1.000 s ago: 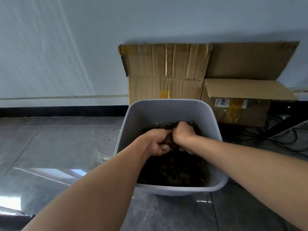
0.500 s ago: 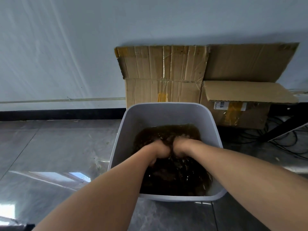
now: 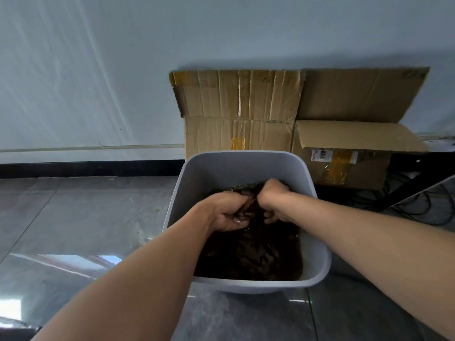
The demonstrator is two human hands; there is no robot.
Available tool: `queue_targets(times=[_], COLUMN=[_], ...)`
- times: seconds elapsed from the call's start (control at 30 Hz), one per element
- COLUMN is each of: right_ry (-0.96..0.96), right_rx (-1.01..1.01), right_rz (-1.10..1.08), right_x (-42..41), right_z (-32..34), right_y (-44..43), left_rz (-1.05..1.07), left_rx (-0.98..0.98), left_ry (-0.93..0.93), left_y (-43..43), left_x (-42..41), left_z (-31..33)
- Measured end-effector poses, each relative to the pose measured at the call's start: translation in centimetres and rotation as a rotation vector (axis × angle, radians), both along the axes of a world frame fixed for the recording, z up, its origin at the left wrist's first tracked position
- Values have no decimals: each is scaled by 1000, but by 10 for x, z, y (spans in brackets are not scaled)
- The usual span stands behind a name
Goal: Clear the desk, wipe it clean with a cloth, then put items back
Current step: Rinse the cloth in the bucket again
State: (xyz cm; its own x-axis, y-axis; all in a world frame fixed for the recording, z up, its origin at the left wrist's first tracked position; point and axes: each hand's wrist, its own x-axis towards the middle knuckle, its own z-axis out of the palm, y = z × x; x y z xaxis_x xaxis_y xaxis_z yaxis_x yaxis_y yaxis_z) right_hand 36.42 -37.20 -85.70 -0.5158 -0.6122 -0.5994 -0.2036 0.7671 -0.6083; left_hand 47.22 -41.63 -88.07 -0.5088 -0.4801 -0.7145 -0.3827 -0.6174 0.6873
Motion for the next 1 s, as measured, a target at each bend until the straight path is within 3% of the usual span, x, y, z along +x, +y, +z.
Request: queue_targets(times=[0.1, 0.23, 0.33, 0.4, 0.47, 0.53, 0.67, 0.83, 1.0], right_ry=[10, 33, 57, 38, 17, 46, 142, 304, 374], right_rx=[-31, 2, -4, 31, 82, 72, -11, 124, 199], right_rz=[98, 149, 85, 97, 155, 215, 212, 434, 568], right_x=[-7, -8, -8, -8, -4, -1, 3, 7, 5], right_z=[15, 16, 10, 11, 11, 6, -3, -14, -23], right_y=[2, 4, 1, 1, 3, 4, 0, -6, -3], left_rz=[-163, -399, -239, -52, 0, 10, 46, -59, -330], left_rx=[-31, -240, -363, -266, -60, -29, -366, -645, -662], left_ry=[-41, -297, -394, -383, -305, -242, -343, -622, -815], left_y=[-5, 5, 11, 11, 13, 12, 11, 4, 4], left_x=[13, 17, 12, 11, 10, 9, 2, 3, 7], left_z=[4, 21, 14, 10, 12, 8, -7, -19, -20])
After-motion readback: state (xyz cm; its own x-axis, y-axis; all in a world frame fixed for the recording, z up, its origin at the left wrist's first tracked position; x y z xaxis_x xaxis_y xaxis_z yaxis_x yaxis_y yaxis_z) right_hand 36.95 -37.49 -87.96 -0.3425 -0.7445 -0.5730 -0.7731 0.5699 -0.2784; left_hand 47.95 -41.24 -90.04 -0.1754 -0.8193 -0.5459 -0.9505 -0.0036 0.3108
